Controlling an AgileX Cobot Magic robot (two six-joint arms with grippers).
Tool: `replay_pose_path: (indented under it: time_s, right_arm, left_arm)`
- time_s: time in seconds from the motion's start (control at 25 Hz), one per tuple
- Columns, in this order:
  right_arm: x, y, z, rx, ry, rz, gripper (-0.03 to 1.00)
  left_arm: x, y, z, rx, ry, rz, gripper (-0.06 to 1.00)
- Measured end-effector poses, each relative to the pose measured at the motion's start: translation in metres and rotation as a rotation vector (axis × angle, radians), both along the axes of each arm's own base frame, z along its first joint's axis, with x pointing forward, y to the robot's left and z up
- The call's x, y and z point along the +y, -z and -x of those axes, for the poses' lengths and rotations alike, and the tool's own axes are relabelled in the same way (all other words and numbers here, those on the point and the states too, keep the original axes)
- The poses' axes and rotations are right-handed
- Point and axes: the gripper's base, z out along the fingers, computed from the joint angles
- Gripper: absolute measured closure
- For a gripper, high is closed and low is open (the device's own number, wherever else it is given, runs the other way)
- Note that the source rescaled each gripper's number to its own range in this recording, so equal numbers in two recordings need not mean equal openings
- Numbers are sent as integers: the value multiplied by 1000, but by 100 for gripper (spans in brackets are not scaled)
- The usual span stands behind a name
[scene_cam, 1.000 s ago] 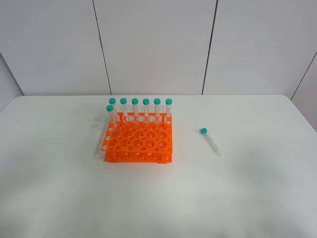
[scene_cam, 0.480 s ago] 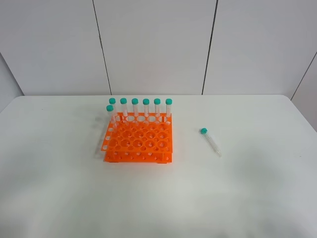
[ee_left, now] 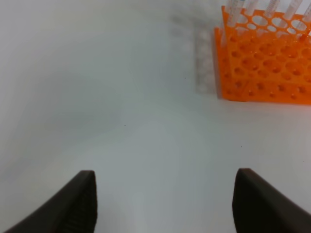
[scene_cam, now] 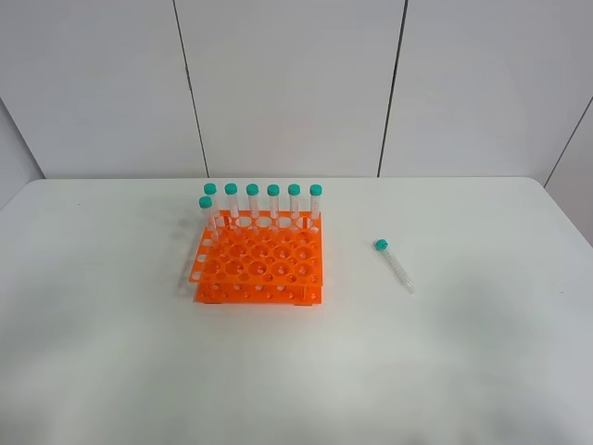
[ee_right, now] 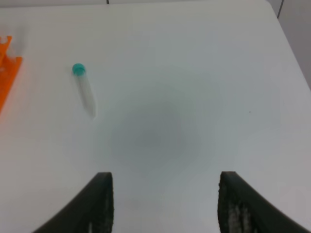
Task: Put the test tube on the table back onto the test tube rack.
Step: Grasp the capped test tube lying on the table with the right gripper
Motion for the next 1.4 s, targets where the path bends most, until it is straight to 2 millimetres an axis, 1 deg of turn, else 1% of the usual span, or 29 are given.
replay_pose_path:
  time_s: [0.68, 0.8, 0.92, 1.08, 1.2, 1.36, 1.4]
  right_arm:
    - [0, -2, 0, -4, -5, 5, -3]
    - [1, -14, -1, -22, -14, 5, -3]
    - [2, -34, -7, -47, -23, -8, -3]
    - [1, -68, -27, -87, -31, 3, -3]
    - [0, -90, -52, -75, -46, 5, -3]
    - [0, -109, -99, 5, -97, -16, -3]
    - [1, -110, -113, 37, -117, -19, -3]
  left_arm:
    - [0, 1, 0, 4, 0, 0, -6]
    - [0, 1, 0, 4, 0, 0, -6]
    - [0, 1, 0, 4, 0, 0, -6]
    - [0, 1, 0, 3, 0, 0, -6]
    - [0, 1, 0, 3, 0, 0, -6]
    - [0, 1, 0, 3, 0, 0, -6]
    - [0, 1, 0, 3, 0, 0, -6]
